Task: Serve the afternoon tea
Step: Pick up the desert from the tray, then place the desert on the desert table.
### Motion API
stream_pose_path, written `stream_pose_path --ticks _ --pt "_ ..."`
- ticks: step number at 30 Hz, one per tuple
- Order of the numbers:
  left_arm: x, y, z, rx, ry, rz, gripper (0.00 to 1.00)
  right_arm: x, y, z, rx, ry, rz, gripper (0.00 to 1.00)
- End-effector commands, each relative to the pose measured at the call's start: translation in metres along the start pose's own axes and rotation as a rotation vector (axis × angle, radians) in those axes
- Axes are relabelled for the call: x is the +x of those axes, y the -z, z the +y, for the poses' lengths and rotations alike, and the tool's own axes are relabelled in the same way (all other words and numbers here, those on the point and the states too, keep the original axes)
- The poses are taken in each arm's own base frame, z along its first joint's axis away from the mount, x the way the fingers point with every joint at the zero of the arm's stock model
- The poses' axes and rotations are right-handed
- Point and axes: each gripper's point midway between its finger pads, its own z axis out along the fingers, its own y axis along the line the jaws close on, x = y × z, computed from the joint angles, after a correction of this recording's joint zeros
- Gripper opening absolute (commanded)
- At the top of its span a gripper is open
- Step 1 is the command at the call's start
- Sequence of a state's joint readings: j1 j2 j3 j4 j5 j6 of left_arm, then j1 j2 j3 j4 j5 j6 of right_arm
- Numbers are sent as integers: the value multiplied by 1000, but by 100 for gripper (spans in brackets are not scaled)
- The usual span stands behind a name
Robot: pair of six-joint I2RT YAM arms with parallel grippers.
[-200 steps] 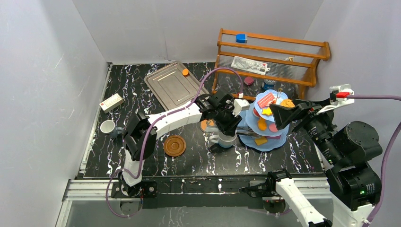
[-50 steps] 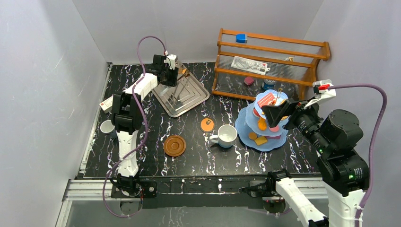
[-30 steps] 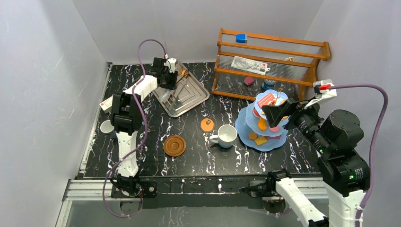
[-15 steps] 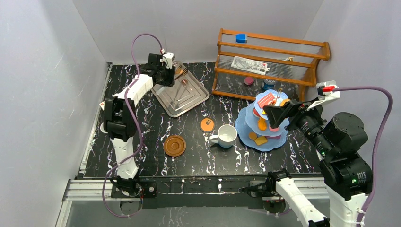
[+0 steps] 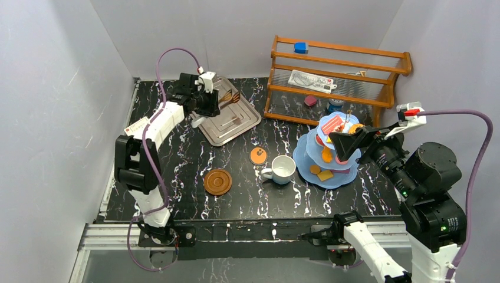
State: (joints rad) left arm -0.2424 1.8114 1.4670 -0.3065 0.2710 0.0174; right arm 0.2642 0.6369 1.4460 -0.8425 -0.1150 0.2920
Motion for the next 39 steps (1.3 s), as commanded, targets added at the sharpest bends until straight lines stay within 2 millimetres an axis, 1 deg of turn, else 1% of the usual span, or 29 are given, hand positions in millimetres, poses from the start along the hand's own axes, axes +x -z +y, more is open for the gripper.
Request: stream_pose_path --ticks 1,6,11,15,20,23,26,33,39 --pt "-26 35 -51 119 -60 -96 30 -18 5 7 -20 16 -57 99" --pt "-27 46 -87 168 -115 -109 30 -18 5 7 -24 12 -62 99" --pt "-20 56 -130 257 -132 -105 30 -19 5 8 -26 15 -64 99" --pt "-1 60 -157 306 -153 -73 30 -21 6 7 -18 19 -71 99" --pt "23 62 -186 363 -174 -20 30 -22 5 9 -32 19 -72 99" --pt "37 60 -197 386 -186 12 30 -21 5 9 -33 18 -72 99" --pt "46 55 -205 398 -189 41 30 -20 4 9 -32 15 -74 99" --pt "51 44 -224 428 -221 68 30 -20 4 8 -30 15 -73 99" --pt "62 31 -239 455 -234 111 30 -20 4 8 -28 14 -75 99"
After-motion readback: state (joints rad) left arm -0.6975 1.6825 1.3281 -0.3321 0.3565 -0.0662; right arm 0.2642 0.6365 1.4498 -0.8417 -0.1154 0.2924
